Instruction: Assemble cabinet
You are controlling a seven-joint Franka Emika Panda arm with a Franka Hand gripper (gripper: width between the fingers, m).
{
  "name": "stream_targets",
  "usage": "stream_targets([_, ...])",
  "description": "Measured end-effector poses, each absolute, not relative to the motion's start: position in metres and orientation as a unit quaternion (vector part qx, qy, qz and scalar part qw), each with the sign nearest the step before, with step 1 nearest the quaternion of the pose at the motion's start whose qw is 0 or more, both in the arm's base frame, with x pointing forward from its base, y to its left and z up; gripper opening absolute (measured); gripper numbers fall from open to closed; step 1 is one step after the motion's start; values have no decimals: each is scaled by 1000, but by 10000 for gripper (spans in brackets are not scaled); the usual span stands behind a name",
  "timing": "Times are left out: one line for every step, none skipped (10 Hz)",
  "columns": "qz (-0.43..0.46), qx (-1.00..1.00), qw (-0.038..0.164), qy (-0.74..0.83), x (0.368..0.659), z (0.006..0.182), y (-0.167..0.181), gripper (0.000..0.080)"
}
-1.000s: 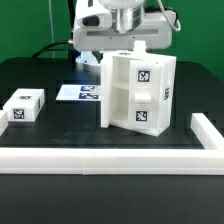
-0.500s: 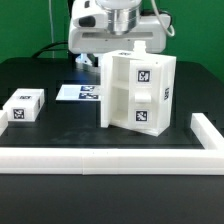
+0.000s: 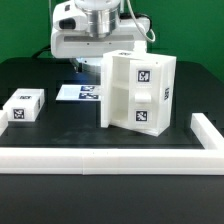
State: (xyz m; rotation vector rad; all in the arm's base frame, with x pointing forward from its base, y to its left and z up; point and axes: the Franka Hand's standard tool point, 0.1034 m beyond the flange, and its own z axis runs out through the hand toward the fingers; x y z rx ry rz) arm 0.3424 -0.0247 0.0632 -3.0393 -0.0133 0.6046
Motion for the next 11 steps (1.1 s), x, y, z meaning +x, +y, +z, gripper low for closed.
stream_targets([195,-981,21,-4,342,63,-25,797])
stream_targets([195,-981,21,-4,342,63,-25,797])
stream_targets([195,-981,21,-4,342,63,-25,797])
stream_targets([196,-980,22,-6,342,63,-26,797])
stream_targets([196,-980,26,-13,341,60,-38,797])
stream_targets([191,-981,23,-1,340,59,-52,797])
stream_targets([180,-983,16,-2,342,58,-60,797])
stream_targets([171,-985,11,-1,343,57,-67,797])
stream_targets([165,-986,11,0,344,56,-78,797])
stream_targets([162,-987,12,-1,345,55,-92,797])
stream_targets([172,-985,21,-19,349,54,-108,797])
